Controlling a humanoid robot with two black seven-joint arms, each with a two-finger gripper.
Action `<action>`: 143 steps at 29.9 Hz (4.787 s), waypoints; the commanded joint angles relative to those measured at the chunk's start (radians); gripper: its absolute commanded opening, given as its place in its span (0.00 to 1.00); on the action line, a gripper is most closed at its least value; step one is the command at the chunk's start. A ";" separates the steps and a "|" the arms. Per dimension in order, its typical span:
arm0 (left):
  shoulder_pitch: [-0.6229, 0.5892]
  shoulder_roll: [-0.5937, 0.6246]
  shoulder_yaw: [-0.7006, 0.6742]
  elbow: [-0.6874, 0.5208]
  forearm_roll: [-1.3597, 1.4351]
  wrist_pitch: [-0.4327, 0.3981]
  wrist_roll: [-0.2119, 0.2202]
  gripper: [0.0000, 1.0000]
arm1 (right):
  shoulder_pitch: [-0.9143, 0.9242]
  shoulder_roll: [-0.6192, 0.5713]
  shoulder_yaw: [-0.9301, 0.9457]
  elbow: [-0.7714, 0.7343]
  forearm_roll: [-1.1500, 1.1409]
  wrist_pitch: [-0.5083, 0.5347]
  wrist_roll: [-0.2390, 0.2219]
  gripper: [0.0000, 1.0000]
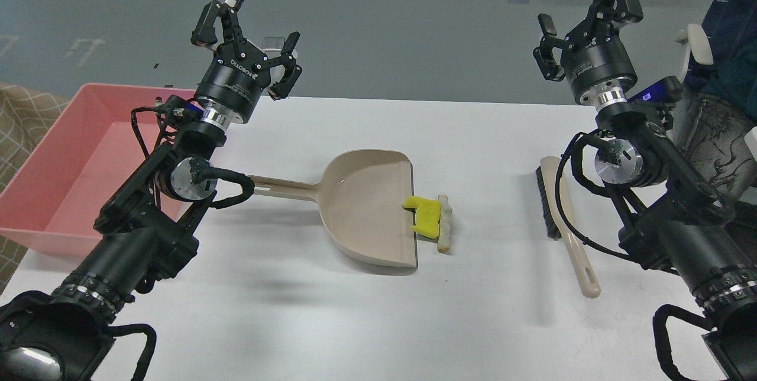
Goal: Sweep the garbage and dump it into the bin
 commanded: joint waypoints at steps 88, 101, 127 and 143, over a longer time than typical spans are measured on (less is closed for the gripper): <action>-0.066 0.084 0.021 0.137 0.000 -0.044 -0.002 0.99 | 0.005 -0.011 -0.005 -0.078 0.003 -0.015 -0.006 1.00; -0.071 0.090 0.091 0.123 0.001 -0.044 0.006 0.98 | -0.011 -0.008 -0.011 -0.063 0.002 0.008 -0.008 1.00; -0.092 0.081 0.092 0.115 0.006 -0.009 0.003 0.99 | -0.020 -0.015 -0.015 -0.058 0.002 0.008 -0.002 1.00; -0.029 0.118 0.159 -0.047 0.012 0.087 -0.011 0.98 | -0.025 -0.015 -0.025 -0.072 -0.001 0.006 -0.002 1.00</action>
